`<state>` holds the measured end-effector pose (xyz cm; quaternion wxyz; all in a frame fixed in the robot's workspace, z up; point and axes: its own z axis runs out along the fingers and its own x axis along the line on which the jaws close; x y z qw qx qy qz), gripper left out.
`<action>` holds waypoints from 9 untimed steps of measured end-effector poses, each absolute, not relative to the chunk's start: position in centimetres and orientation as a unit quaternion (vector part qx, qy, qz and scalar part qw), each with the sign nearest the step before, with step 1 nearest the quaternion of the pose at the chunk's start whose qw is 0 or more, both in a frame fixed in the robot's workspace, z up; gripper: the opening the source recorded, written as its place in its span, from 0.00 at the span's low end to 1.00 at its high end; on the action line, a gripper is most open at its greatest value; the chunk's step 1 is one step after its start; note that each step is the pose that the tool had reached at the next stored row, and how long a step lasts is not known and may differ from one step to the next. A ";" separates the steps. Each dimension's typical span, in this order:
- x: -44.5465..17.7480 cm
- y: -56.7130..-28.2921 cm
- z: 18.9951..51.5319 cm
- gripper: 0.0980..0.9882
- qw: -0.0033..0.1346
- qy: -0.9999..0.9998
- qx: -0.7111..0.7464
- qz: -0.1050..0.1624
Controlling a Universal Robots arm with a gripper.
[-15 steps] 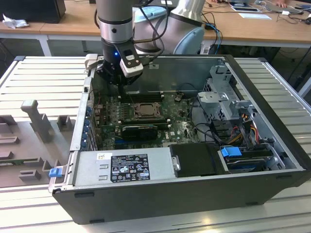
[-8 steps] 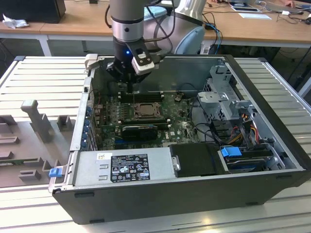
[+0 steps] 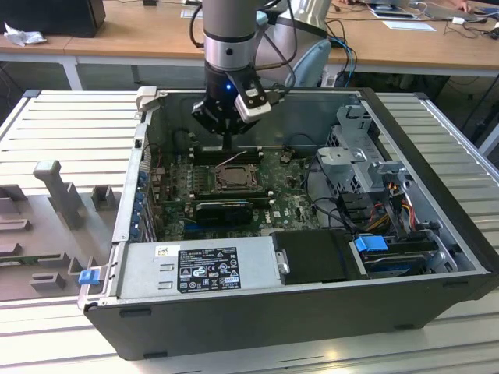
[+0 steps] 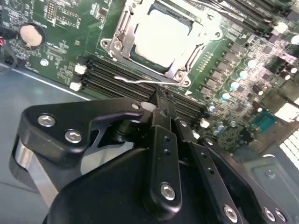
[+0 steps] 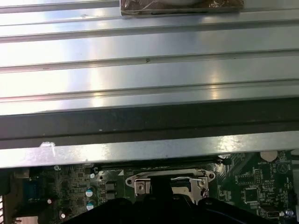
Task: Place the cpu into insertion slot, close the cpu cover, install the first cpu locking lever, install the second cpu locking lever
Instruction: 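Install the first cpu locking lever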
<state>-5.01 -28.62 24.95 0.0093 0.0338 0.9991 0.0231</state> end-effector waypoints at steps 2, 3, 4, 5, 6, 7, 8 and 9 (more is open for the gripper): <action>-5.0 -28.6 24.8 0.01 0.010 0.999 0.033 0.023; -5.0 -28.6 24.6 0.01 0.011 0.999 0.033 0.023; -4.9 -28.6 24.4 0.01 0.011 0.999 0.032 0.023; -4.7 -28.6 24.2 0.01 0.011 0.999 0.032 0.023; -4.4 -28.6 23.9 0.01 0.011 0.999 0.031 0.024; -4.2 -28.6 23.7 0.01 0.011 0.999 0.031 0.023; -4.0 -28.6 23.5 0.01 0.011 0.999 0.030 0.023; -3.9 -28.5 23.4 0.01 0.010 0.999 0.030 0.023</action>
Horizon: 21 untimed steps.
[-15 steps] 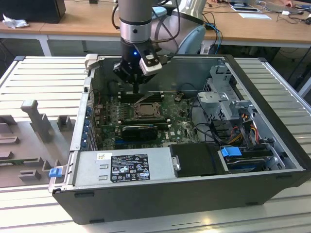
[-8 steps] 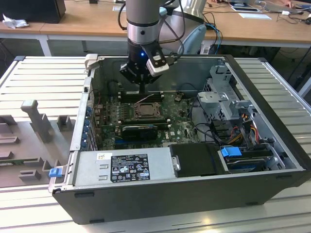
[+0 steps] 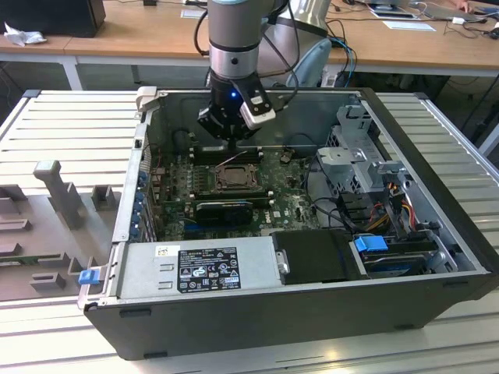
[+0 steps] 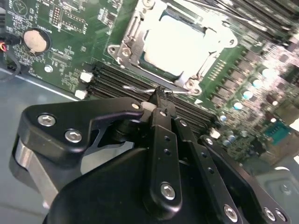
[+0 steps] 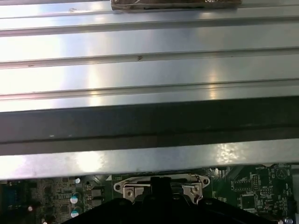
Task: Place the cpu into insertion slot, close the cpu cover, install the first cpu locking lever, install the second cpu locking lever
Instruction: 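Install the first cpu locking lever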
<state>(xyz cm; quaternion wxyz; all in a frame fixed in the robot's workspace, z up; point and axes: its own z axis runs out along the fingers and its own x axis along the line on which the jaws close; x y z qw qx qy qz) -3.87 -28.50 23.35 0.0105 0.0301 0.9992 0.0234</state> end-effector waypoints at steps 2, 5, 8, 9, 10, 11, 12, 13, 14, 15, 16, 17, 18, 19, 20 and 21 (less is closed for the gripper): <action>-3.7 -28.3 23.1 0.01 0.010 0.999 0.027 0.024; -3.6 -27.8 22.7 0.01 0.010 0.999 0.017 0.025; -3.4 -27.6 22.3 0.01 0.010 1.000 0.015 0.025; -3.2 -27.6 22.2 0.01 0.010 1.000 0.013 0.025; -3.0 -27.6 21.9 0.01 0.010 1.000 0.012 0.025; -3.0 -27.6 21.8 0.01 0.010 1.000 0.011 0.025; -2.9 -27.6 21.8 0.01 0.010 1.000 0.011 0.025; -2.8 -27.6 21.7 0.01 0.010 1.000 0.011 0.025; -2.7 -27.6 21.7 0.01 0.010 1.000 0.011 0.025; -2.5 -27.6 21.7 0.01 0.010 1.000 0.010 0.025; -2.3 -27.6 21.6 0.01 0.010 1.000 0.010 0.025; -2.1 -27.6 21.5 0.01 0.010 1.000 0.010 0.025; -2.0 -27.6 21.4 0.01 0.010 1.000 0.009 0.025; -2.0 -27.6 21.3 0.01 0.010 1.000 0.009 0.025; -2.0 -27.6 21.2 0.01 0.010 1.000 0.009 0.025; -2.0 -27.6 21.2 0.01 0.010 1.000 0.008 0.025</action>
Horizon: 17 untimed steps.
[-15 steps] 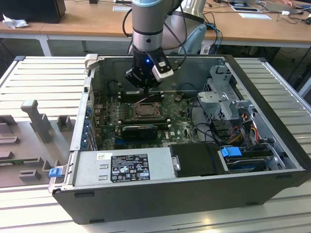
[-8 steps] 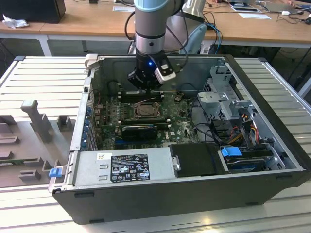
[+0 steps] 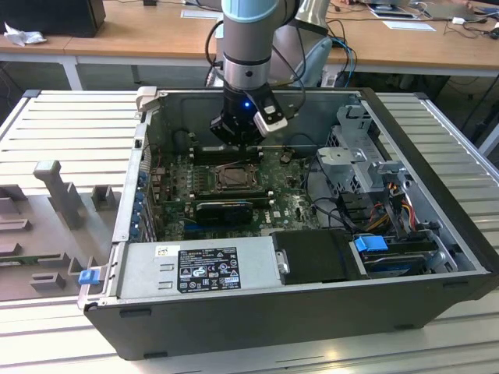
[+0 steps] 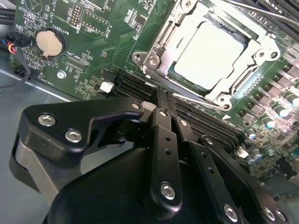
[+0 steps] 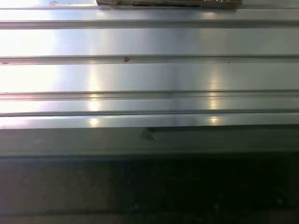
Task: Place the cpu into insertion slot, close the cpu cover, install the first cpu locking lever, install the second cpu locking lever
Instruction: 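Install the first cpu locking lever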
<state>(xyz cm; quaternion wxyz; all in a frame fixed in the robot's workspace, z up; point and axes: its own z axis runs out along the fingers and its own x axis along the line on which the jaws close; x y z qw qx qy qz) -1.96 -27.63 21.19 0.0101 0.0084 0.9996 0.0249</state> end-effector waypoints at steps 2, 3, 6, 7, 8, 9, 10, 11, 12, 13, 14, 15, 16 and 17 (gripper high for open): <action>-1.9 -27.6 21.1 0.01 0.010 1.000 0.007 0.025; -1.9 -27.6 21.0 0.01 0.010 1.000 0.007 0.025; -1.9 -27.6 20.7 0.01 0.010 1.000 0.006 0.025; -1.9 -27.6 20.7 0.01 0.010 1.000 0.006 0.025; -1.9 -27.6 20.7 0.01 0.010 1.000 0.006 0.024; -1.9 -27.6 20.6 0.01 0.010 1.000 0.006 0.024; -1.9 -27.6 20.6 0.01 0.010 1.000 0.006 0.023; -1.8 -27.6 20.5 0.01 0.010 1.000 0.006 0.023; -1.8 -27.6 20.5 0.01 0.010 1.000 0.005 0.022; -1.8 -27.7 20.4 0.01 0.010 1.000 0.005 0.021; -1.9 -27.7 20.4 0.01 0.010 1.000 0.005 0.021; -1.9 -27.7 20.3 0.01 0.010 1.000 0.005 0.021; -1.9 -27.7 20.3 0.01 0.010 1.000 0.005 0.021; -1.8 -27.7 20.3 0.01 0.010 1.000 0.005 0.021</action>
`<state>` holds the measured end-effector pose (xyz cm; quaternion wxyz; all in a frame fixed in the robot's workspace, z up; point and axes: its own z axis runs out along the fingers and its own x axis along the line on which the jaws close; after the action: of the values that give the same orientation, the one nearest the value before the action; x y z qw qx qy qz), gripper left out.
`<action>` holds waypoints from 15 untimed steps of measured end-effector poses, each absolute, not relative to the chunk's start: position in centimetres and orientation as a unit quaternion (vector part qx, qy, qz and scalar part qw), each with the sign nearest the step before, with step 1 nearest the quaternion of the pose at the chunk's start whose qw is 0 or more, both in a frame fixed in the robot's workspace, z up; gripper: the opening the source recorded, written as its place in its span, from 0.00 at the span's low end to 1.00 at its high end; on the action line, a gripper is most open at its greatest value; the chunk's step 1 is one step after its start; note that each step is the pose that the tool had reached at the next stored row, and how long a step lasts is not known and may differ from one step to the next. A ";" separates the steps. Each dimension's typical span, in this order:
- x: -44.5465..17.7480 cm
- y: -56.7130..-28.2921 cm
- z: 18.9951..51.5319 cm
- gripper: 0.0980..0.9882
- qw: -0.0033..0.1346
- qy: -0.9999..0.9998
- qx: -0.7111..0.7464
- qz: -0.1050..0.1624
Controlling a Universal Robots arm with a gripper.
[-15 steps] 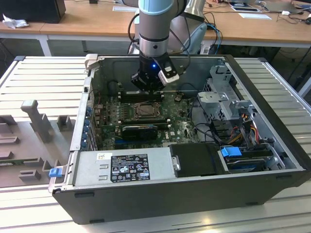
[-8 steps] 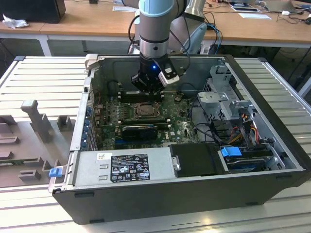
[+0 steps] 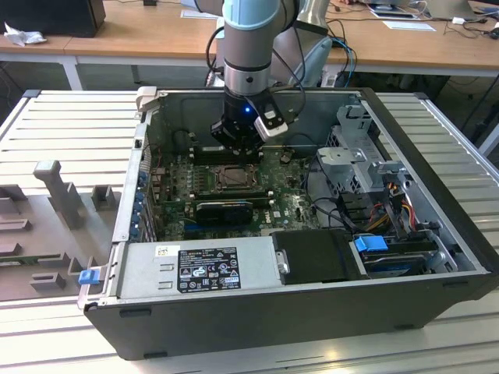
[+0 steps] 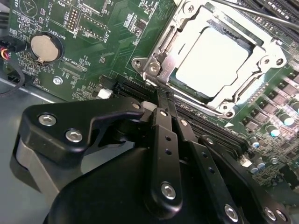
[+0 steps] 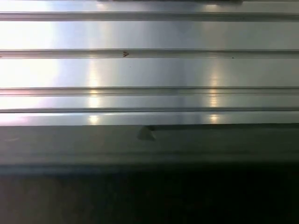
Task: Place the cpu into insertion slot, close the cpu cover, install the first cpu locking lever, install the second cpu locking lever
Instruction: 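Install the first cpu locking lever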
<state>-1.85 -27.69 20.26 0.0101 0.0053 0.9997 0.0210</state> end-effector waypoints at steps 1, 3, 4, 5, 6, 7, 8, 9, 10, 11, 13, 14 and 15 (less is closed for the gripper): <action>-1.8 -27.7 20.2 0.01 0.010 1.000 0.005 0.021; -1.8 -27.8 20.1 0.01 0.010 1.000 0.005 0.021; -1.8 -27.8 20.1 0.01 0.010 1.000 0.005 0.022; -1.8 -27.8 20.1 0.01 0.010 1.000 0.005 0.023; -1.8 -27.8 20.1 0.01 0.010 1.000 0.005 0.024; -1.8 -27.8 20.1 0.01 0.010 1.000 0.005 0.025; -1.8 -27.8 20.1 0.01 0.010 1.000 0.005 0.026; -1.8 -27.8 20.1 0.01 0.010 1.000 0.005 0.026; -1.8 -27.8 20.2 0.01 0.010 1.000 0.005 0.027; -1.8 -27.8 20.4 0.01 0.010 1.000 0.005 0.026; -1.8 -27.8 21.3 0.01 0.010 1.000 0.005 0.026; -1.8 -27.8 21.6 0.01 0.010 1.000 0.005 0.026; -1.8 -27.8 21.7 0.01 0.010 1.000 0.005 0.026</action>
<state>-1.79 -27.80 21.70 0.0100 0.0045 0.9996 0.0260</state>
